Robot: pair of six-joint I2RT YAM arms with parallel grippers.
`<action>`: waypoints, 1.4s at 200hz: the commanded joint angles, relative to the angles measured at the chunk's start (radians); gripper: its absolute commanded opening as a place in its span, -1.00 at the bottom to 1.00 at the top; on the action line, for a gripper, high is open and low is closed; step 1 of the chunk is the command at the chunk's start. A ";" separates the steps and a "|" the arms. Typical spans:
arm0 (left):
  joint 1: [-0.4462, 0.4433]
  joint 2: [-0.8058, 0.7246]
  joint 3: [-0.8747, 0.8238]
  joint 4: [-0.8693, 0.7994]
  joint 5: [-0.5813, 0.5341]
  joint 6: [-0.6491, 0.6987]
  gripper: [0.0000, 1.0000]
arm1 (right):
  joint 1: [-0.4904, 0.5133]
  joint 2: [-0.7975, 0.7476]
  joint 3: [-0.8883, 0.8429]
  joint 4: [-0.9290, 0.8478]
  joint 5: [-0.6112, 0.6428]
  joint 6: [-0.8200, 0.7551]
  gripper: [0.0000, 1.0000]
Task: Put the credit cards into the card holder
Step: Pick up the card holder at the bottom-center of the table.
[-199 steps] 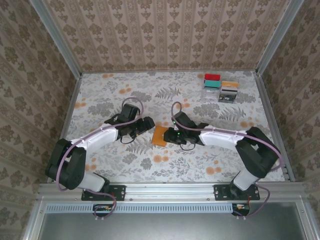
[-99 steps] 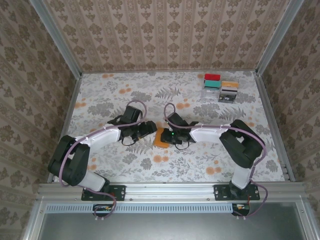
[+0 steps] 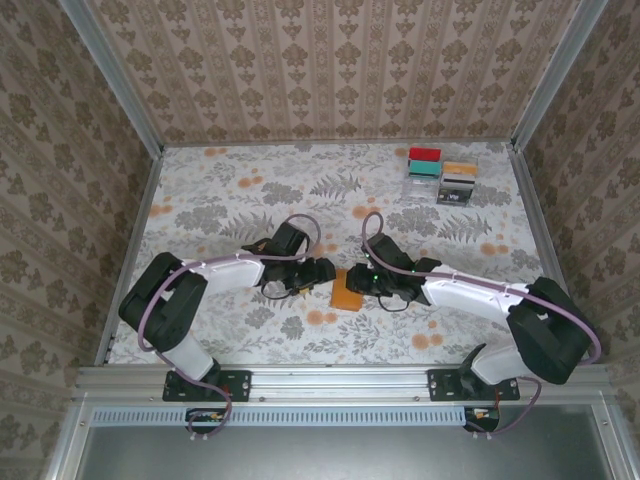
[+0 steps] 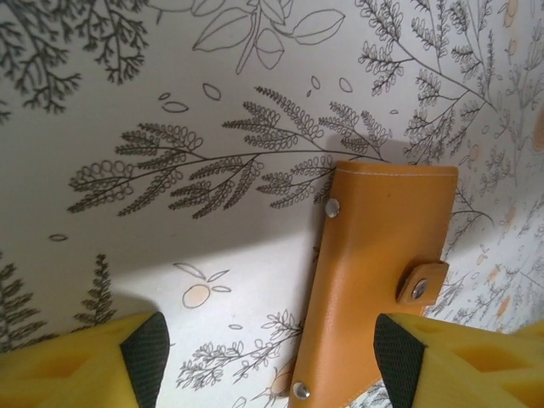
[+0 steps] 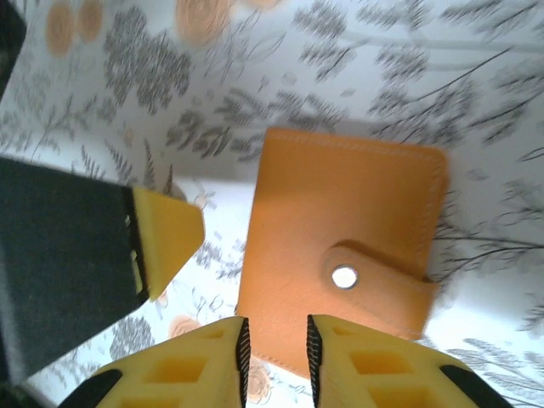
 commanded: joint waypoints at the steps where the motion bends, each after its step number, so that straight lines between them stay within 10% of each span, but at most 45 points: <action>1: -0.016 0.009 0.008 0.068 0.053 -0.023 0.46 | -0.017 0.015 0.010 -0.120 0.104 0.043 -0.48; 280: -0.081 0.004 0.021 0.101 0.055 0.001 -0.60 | -0.017 0.179 0.032 -0.101 0.067 0.079 -0.52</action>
